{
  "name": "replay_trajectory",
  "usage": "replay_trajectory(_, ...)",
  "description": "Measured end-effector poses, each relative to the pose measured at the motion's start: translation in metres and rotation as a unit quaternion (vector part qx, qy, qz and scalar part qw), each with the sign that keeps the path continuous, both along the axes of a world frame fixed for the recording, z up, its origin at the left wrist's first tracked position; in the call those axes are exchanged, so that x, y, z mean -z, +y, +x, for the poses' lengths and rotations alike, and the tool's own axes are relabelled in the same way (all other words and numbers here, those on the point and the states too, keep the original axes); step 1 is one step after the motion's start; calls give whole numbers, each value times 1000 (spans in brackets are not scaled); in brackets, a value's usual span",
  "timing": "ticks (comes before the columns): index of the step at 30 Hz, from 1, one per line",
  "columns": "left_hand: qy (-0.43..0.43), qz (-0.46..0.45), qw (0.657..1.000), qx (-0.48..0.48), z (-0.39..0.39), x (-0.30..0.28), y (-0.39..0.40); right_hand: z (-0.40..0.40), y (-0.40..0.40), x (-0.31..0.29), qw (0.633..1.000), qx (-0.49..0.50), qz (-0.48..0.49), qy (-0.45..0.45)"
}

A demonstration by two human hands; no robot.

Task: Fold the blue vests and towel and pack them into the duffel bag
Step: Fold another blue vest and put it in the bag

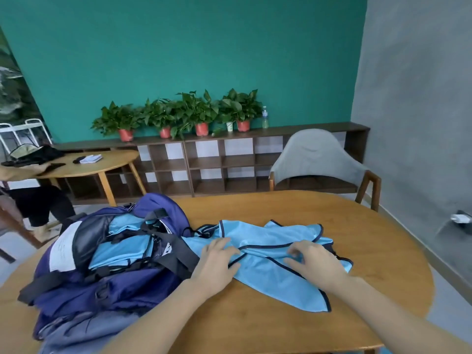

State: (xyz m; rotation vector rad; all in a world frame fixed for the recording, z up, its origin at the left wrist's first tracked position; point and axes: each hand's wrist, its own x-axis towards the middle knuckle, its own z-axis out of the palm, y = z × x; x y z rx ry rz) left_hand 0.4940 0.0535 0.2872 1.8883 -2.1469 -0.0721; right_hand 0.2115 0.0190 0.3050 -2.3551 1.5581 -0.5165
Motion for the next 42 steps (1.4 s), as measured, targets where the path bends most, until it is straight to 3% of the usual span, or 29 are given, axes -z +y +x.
replay_trajectory(8, -76, -5, 994, -81, -12, 11, 34, 2, 26, 18, 997, 38, 64, -5)
replay_trajectory(12, -159, 10, 981, -110, -6, 5, 39, -9, 38, 15, 991, 46, 113, 48)
replay_trajectory(14, -178, 17, 977, -115, -3, 4, 42, -11, 40, 19, 991, 62, 120, 19)
replay_trajectory(19, -149, 24, 982, -117, 9, 7, 42, -16, 46, 15, 980, 66, 129, -133)
replay_trajectory(24, -125, 1, 986, -114, 11, 5, 48, -32, 46, 7, 970, 77, 161, -165)
replay_trajectory(29, 10, -56, 996, -73, 8, -9, 64, -57, 51, -8, 975, 87, 94, -184)
replay_trajectory(34, 135, -42, 990, -18, 3, -29, 90, -91, 57, -32, 961, 118, 11, -249)
replay_trajectory(38, 116, -44, 992, 25, 5, -24, 119, -111, 80, -33, 969, 79, 29, -232)
replay_trajectory(42, 4, -15, 997, 78, 18, -1, 144, -128, 107, 4, 983, 53, 67, -160)
